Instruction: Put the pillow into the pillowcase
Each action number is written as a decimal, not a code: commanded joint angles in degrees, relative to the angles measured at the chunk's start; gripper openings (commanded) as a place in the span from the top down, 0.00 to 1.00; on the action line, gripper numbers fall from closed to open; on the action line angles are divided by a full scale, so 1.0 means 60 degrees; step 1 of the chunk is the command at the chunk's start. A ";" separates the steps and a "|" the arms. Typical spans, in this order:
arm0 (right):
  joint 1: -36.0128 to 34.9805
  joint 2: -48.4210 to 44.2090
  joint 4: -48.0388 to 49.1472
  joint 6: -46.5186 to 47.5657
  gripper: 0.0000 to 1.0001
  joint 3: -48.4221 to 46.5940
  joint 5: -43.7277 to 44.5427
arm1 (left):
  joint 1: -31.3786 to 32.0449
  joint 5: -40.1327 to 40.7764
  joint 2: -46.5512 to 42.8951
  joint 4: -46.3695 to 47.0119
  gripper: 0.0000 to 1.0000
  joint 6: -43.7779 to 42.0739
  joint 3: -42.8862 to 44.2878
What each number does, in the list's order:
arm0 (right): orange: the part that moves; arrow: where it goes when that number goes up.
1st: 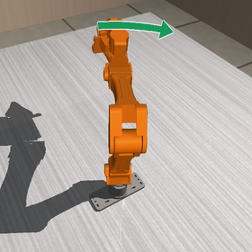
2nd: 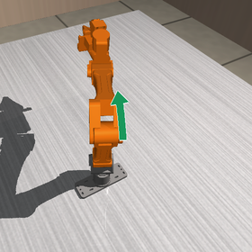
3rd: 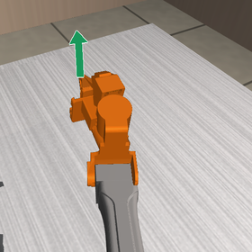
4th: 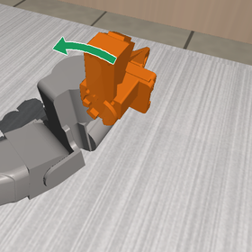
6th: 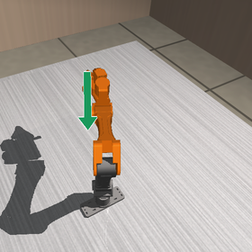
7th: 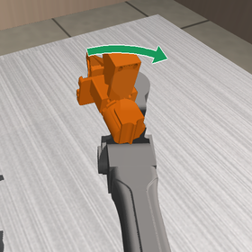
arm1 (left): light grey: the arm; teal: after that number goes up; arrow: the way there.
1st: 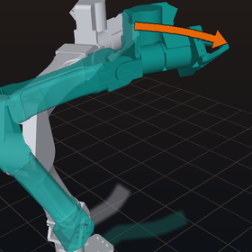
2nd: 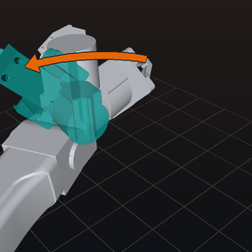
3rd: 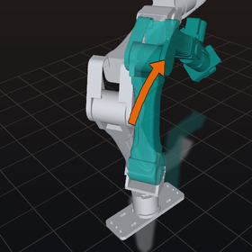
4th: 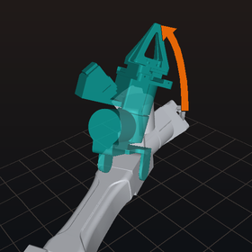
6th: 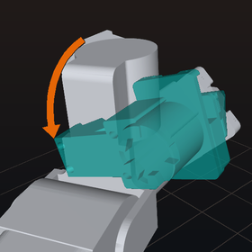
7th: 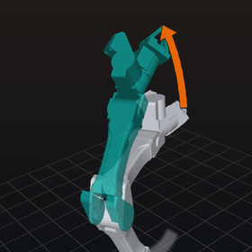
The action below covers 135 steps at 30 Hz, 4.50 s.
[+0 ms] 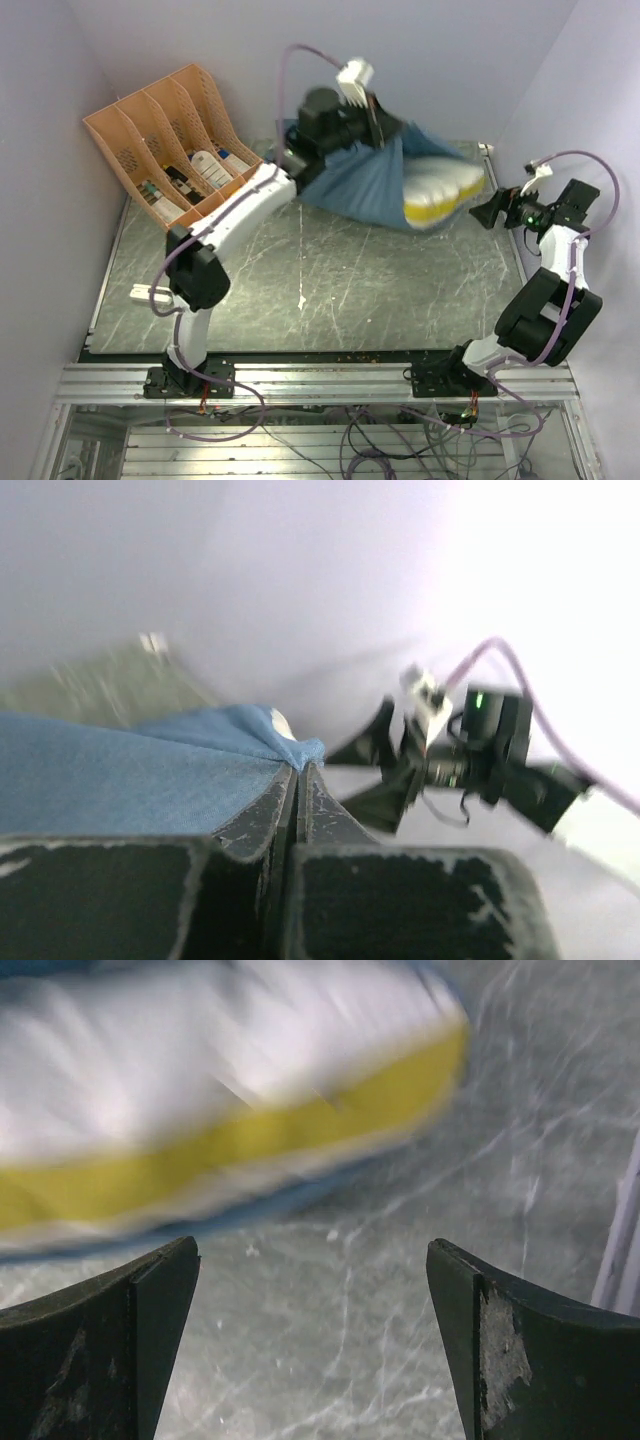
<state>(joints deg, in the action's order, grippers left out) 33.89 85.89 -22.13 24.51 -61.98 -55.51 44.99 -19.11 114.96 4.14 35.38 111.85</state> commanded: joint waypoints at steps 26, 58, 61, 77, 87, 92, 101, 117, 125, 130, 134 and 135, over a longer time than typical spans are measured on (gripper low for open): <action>-0.0975 -0.1685 -0.1369 -0.4924 0.13 -0.2204 -0.3224 | -0.1776 0.0931 -0.1573 -0.0867 0.93 -0.0135 0.2154; -0.2060 -0.2317 -0.4669 -0.4295 0.39 -0.0649 -0.0152 | -0.2024 0.0256 -0.1746 -0.0267 0.93 0.0334 0.1429; -0.2059 -0.2355 -0.5305 -0.3823 0.51 -0.0675 -0.0565 | -0.2035 0.0270 -0.1750 -0.0308 0.93 0.0322 0.1414; -0.2061 -0.2758 -0.4852 -0.4480 1.00 0.0709 -0.0906 | -0.2064 0.0072 -0.2077 0.0087 0.93 0.0499 0.0627; -0.2059 -0.2948 -0.6599 -0.2602 0.72 0.0330 -0.1603 | -0.2075 0.0051 -0.2018 0.0232 0.93 0.0562 0.0621; -0.2068 -0.2511 -0.6355 -0.2800 1.00 0.0350 -0.1465 | -0.2079 -0.0259 -0.1848 0.0597 0.93 0.0937 0.0621; -0.2061 -0.2555 -0.1143 -0.5694 1.00 -0.1629 -0.1149 | -0.1855 -0.2380 -0.2832 0.2097 0.93 0.1621 -0.1770; -0.5518 -0.1051 0.2694 -0.6853 1.00 -0.2262 0.0177 | -0.0266 0.1025 -0.5153 -0.0367 0.37 -0.1724 -0.5230; -0.5693 -0.0999 0.2927 -0.6517 1.00 -0.1950 0.0097 | -0.0281 0.4283 -0.6167 -0.1775 0.00 -0.2041 -0.5123; -0.5751 -0.1145 0.2964 -0.6419 1.00 -0.1660 0.0123 | -0.0285 0.3770 -0.4652 -0.2929 0.01 -0.2193 -0.3863; -0.5751 -0.1189 0.2675 -0.6216 1.00 -0.1679 0.0118 | -0.0391 0.3035 -0.4013 -0.2550 0.01 -0.2047 -0.3869; -0.5751 -0.1189 0.2641 -0.6210 1.00 -0.1686 0.0093 | -0.0438 0.2614 -0.3870 -0.2305 0.01 -0.1863 -0.3912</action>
<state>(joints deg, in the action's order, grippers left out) 0.01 80.49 -7.22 -14.39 -71.96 -54.61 43.24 1.56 88.31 -8.38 23.49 88.68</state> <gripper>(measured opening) 0.009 0.995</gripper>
